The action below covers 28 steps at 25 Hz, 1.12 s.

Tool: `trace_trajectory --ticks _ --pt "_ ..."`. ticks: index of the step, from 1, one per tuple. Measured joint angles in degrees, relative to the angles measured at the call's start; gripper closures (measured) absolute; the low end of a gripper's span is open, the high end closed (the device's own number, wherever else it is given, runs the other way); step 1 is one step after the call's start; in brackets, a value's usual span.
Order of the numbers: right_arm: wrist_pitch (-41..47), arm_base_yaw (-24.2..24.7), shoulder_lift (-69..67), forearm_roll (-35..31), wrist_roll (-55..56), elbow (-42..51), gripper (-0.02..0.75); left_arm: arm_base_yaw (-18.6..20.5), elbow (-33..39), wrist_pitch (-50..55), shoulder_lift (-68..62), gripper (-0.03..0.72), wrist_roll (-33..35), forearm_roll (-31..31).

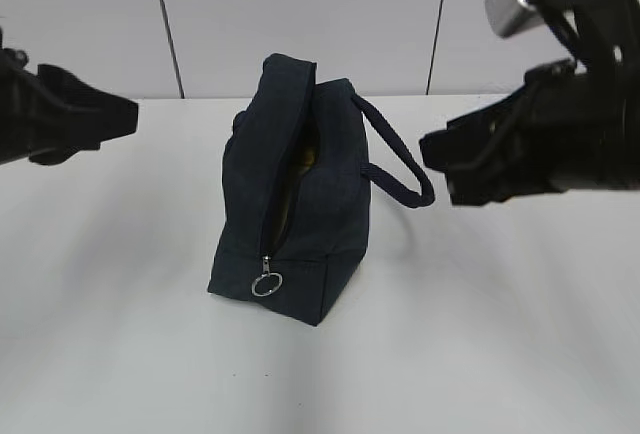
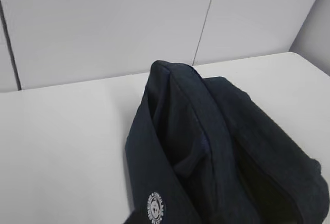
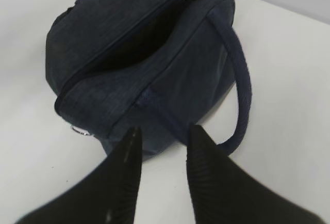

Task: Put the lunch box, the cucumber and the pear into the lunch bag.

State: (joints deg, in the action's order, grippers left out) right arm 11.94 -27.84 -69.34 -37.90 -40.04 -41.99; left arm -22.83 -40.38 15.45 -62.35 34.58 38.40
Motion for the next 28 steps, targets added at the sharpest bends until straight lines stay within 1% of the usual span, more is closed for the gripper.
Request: trace_trajectory --ticks 3,8,11,14,16,18,21,22,26,28 --pt "-1.49 -1.40 -0.09 -2.43 0.00 2.59 0.491 0.00 3.55 -0.65 2.67 0.445 0.06 0.11" --pt "-4.41 -1.54 -2.11 -8.87 0.00 2.69 0.493 0.00 4.56 0.22 3.45 0.444 0.17 0.12" --pt "-6.40 -1.54 -2.98 -10.43 -0.08 2.69 0.493 0.00 4.56 0.22 3.61 0.444 0.17 0.17" --pt "-10.83 -1.95 -3.49 -9.13 -1.16 2.94 0.493 0.00 4.56 0.34 3.61 0.444 0.22 0.17" --pt "-16.66 -3.68 -3.59 -4.64 -1.71 4.35 0.493 0.00 4.56 0.41 3.61 0.444 0.22 0.17" --pt "-22.85 -6.73 -3.59 2.85 -0.97 6.99 0.494 0.00 4.56 0.41 3.61 0.444 0.22 0.17" --pt "-28.99 -11.37 -3.73 13.69 6.25 11.17 0.494 0.00 4.56 0.41 3.61 0.444 0.22 0.17" --pt "-30.53 -12.38 -4.14 16.18 9.36 12.31 0.494 0.00 4.56 0.41 3.61 0.444 0.22 0.17" --pt "-34.99 -13.10 -8.75 22.89 21.73 13.80 0.494 0.00 4.56 0.41 3.61 0.444 0.22 0.17" --pt "-36.21 -13.15 -12.24 29.51 26.47 13.82 0.494 0.00 4.56 0.41 3.61 0.444 0.22 0.17"
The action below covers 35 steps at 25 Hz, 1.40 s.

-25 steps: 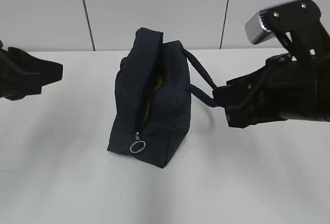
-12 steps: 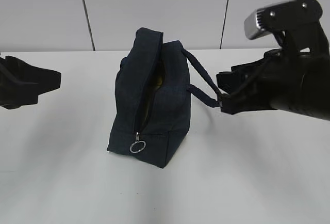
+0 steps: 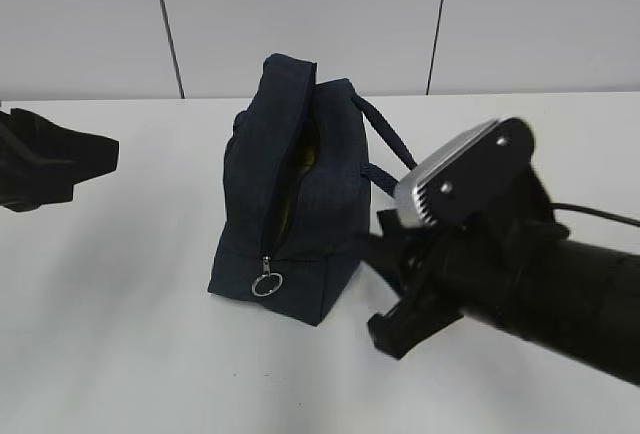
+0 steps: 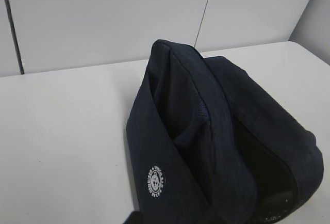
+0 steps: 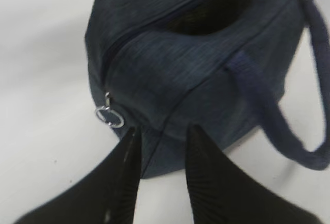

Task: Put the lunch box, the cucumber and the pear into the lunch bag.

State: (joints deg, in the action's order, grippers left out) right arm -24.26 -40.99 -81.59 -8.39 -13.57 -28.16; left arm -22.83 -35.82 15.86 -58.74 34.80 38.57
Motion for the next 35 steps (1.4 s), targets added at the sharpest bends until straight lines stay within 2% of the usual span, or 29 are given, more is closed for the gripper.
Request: trace_trajectory --ticks 3,11,16,18,35 --pt "-4.54 0.00 -6.45 7.79 2.95 0.00 0.494 0.00 0.00 0.00 0.00 0.444 0.00 -0.16" --pt "-16.50 0.00 -21.52 12.14 7.10 -1.75 0.484 0.00 0.00 0.43 0.00 0.444 0.00 -0.20" --pt "-17.54 0.00 -24.65 14.91 12.15 -4.59 0.361 0.00 0.00 0.50 0.00 0.444 0.00 -0.20" --pt "-17.54 0.00 -25.45 15.28 13.57 -5.48 0.341 0.00 0.00 0.50 0.00 0.444 0.00 -0.20" --pt "-15.38 0.00 -31.08 20.08 19.76 -11.84 0.328 0.00 0.00 0.53 0.00 0.444 0.00 -0.20"
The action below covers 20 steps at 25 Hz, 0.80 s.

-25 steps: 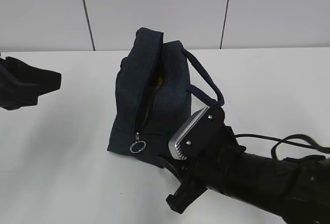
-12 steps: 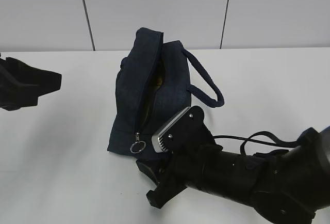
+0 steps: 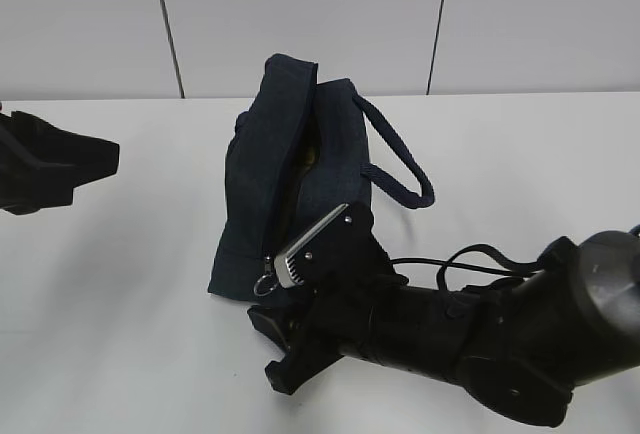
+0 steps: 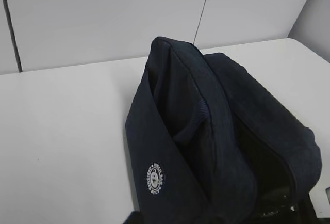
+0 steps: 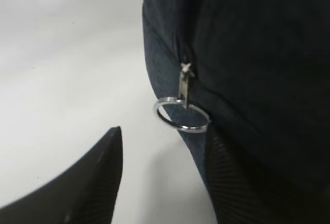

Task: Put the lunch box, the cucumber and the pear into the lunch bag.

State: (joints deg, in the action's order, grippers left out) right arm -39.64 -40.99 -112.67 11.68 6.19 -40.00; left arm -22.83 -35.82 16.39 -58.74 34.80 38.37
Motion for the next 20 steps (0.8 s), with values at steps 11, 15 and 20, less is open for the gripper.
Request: trace_trajectory --ticks 11,15,20 --pt "1.94 0.00 -1.49 3.57 3.18 -2.72 0.328 0.00 0.00 0.11 0.00 0.444 0.00 0.00" --pt "2.57 0.00 -1.49 3.57 3.28 -2.75 0.332 0.00 0.00 0.55 0.00 0.444 0.00 0.00" --pt "2.74 0.00 -1.49 3.57 3.28 -2.75 0.372 0.00 0.00 0.81 0.00 0.444 0.00 0.00"
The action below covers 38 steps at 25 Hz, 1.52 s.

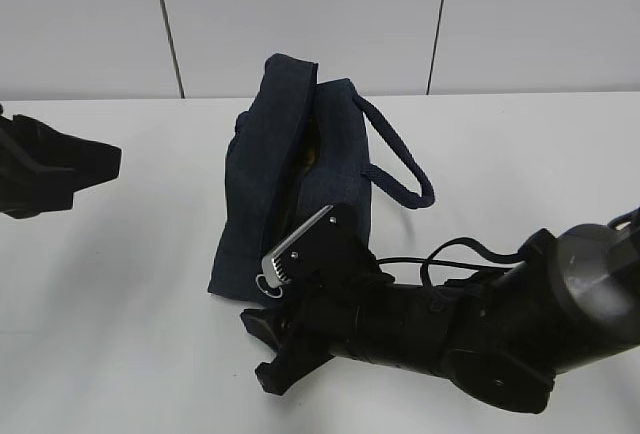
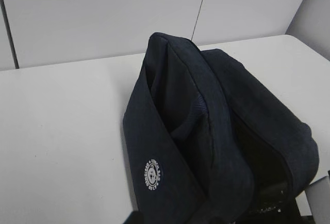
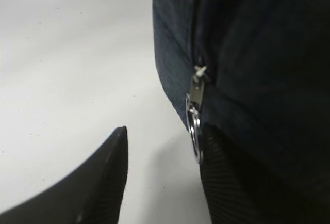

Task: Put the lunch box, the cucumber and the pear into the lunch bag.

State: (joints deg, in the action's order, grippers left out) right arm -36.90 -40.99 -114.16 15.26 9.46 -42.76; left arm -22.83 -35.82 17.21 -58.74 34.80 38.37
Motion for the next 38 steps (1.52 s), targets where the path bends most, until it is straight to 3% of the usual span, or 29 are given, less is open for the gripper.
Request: trace_trajectory --ticks 14,25,30,38 --pt "0.93 -0.09 -1.13 -0.53 0.00 -2.42 0.412 0.00 0.00 0.14 0.00 0.444 0.00 0.00" --pt "1.07 -0.09 -1.13 -2.02 0.00 -2.42 0.732 0.00 0.00 0.22 0.00 0.444 0.00 0.00" --pt "2.48 -0.09 -1.13 -2.48 0.00 -2.42 0.732 0.00 0.00 0.34 0.00 0.444 0.00 0.00" --pt "15.12 -0.09 4.72 -2.47 0.00 -2.46 0.732 0.00 0.00 1.17 0.00 0.444 0.00 0.00"
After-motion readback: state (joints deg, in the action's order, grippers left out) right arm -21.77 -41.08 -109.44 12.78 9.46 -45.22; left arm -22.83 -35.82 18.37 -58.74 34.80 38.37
